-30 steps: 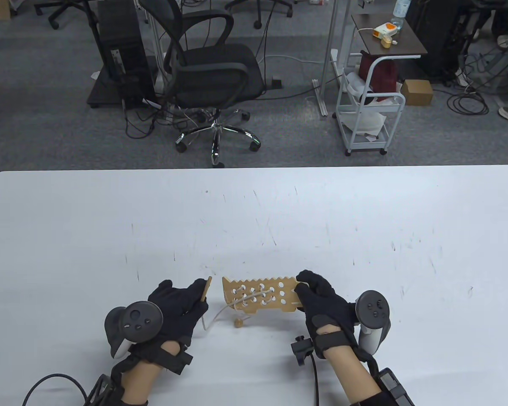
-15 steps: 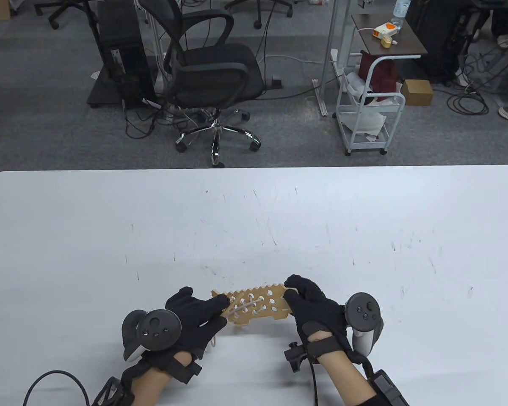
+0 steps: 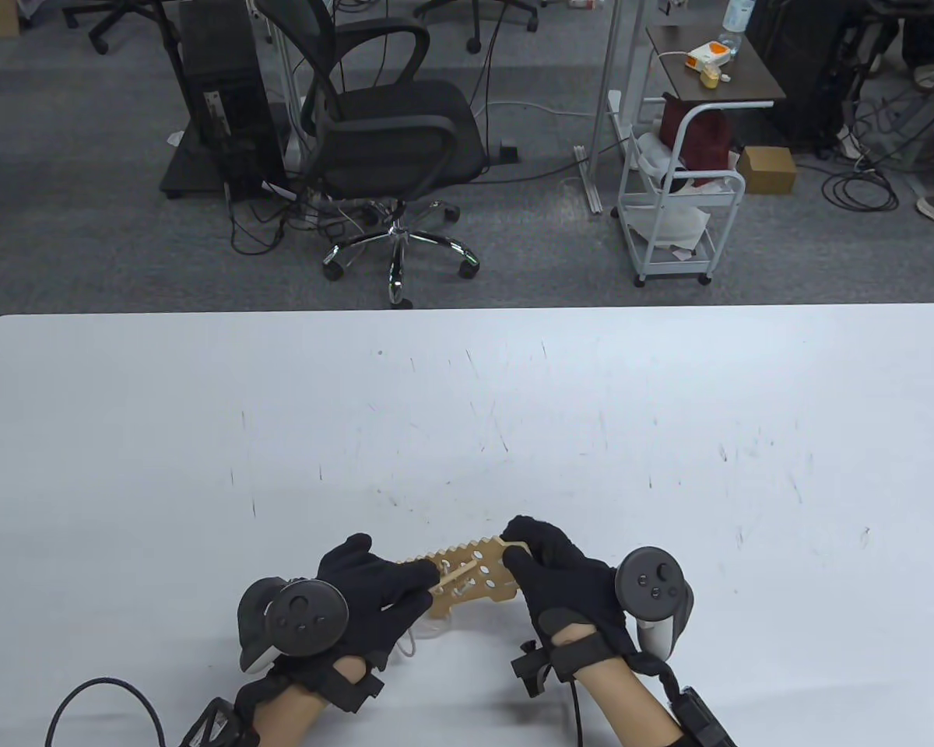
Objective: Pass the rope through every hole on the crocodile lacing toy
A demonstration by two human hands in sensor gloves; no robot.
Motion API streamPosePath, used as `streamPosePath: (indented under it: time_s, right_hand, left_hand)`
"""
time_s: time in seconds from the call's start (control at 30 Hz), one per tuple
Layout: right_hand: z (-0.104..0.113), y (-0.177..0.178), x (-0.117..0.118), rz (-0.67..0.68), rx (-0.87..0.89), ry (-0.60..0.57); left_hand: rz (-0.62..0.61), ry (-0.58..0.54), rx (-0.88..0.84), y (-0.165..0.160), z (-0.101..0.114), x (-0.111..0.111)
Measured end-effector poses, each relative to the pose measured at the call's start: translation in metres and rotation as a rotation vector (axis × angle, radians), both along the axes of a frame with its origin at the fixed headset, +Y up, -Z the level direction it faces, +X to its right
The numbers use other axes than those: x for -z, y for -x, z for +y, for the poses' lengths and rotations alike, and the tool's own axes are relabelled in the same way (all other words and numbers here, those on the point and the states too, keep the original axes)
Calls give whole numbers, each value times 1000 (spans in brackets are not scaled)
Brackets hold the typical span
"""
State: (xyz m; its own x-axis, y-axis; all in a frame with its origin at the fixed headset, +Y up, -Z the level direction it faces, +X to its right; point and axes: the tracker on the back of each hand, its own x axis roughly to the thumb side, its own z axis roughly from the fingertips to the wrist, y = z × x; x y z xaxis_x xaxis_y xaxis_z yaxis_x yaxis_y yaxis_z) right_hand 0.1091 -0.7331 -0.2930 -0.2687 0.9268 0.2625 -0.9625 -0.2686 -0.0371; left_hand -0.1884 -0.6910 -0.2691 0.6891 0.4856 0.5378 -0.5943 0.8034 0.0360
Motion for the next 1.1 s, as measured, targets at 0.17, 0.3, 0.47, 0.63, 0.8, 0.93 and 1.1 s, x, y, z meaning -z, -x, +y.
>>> streamPosePath:
  time_s: [0.17, 0.3, 0.47, 0.63, 0.8, 0.93, 1.1]
  right_hand:
    - [2, 4, -2, 11, -13, -17]
    - [3, 4, -3, 10, -26, -25]
    - [3, 3, -3, 6, -39, -32]
    - [3, 3, -3, 4, -52, -42]
    - [3, 4, -4, 2, -63, -46]
    - [4, 8, -6, 13, -77, -60]
    - [6, 10, -7, 11, -102, -74]
  left_hand:
    - [-3, -3, -18, -2, 2, -3]
    - [-7, 2, -34, -1, 3, -4]
    - [-18, 4, -76, -2, 3, -5]
    - [-29, -6, -136, -1, 3, -6]
    - [-26, -35, -144, -2, 3, -8]
    - [-31, -40, -135, -4, 1, -7]
    - [2, -77, -115, -5, 0, -8]
